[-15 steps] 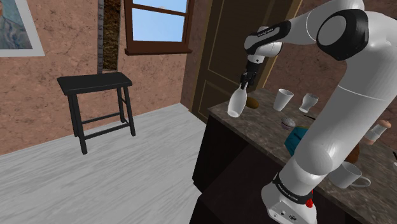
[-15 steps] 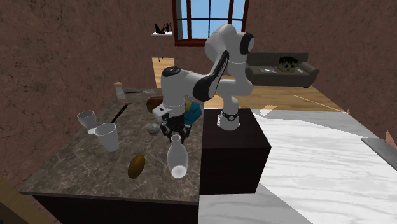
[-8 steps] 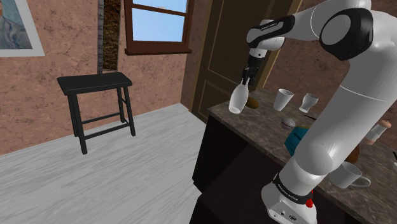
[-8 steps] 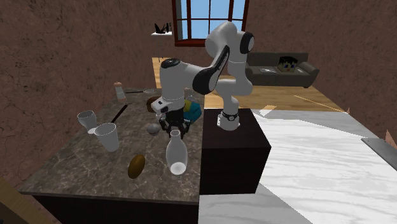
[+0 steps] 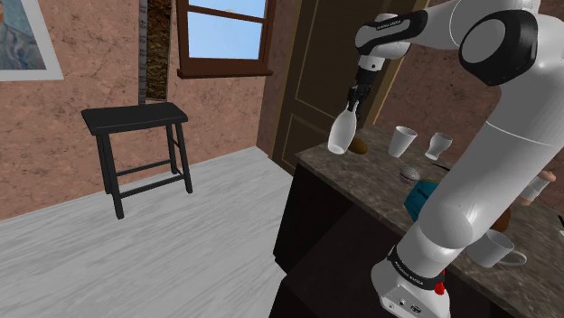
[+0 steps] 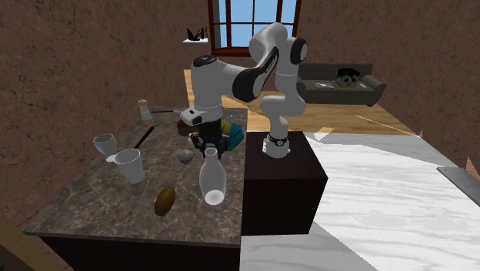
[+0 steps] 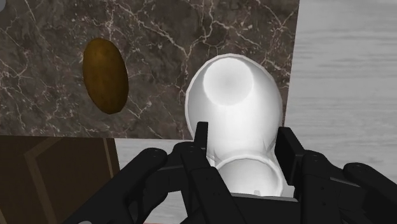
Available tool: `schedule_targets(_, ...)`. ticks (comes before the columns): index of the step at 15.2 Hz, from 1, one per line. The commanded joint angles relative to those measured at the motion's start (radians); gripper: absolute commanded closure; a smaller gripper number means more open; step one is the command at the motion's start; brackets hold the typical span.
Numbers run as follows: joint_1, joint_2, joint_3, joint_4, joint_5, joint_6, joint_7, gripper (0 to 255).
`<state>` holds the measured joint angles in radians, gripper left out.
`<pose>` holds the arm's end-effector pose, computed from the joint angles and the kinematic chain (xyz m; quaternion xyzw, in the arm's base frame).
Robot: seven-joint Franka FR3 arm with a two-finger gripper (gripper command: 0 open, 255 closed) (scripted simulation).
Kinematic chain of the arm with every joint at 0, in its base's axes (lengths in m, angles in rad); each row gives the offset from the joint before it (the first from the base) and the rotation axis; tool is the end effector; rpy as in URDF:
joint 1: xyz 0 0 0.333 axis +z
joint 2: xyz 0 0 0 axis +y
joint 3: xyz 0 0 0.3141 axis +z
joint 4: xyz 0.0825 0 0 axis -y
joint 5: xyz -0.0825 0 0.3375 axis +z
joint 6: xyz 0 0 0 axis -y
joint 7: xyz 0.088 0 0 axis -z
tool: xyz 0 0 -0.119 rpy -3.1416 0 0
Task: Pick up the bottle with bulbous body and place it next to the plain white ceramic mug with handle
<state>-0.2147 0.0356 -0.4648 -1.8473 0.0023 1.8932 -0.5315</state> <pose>0.4132 -0.3299 0.5027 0.9972 -0.0741 0.0019 0.0097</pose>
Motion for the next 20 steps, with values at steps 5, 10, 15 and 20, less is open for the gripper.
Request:
schedule_targets(5,0.001,-0.007,0.0,0.074,-0.003,-0.08,0.002,255)
schedule_targets(10,0.0,-0.005,0.0,0.143,-0.002,-0.147,0.001,255)
schedule_targets(15,-0.002,0.003,-0.001,0.219,0.001,-0.217,-0.003,255)
schedule_targets(20,-0.005,0.018,-0.004,0.305,0.009,-0.288,-0.008,255)
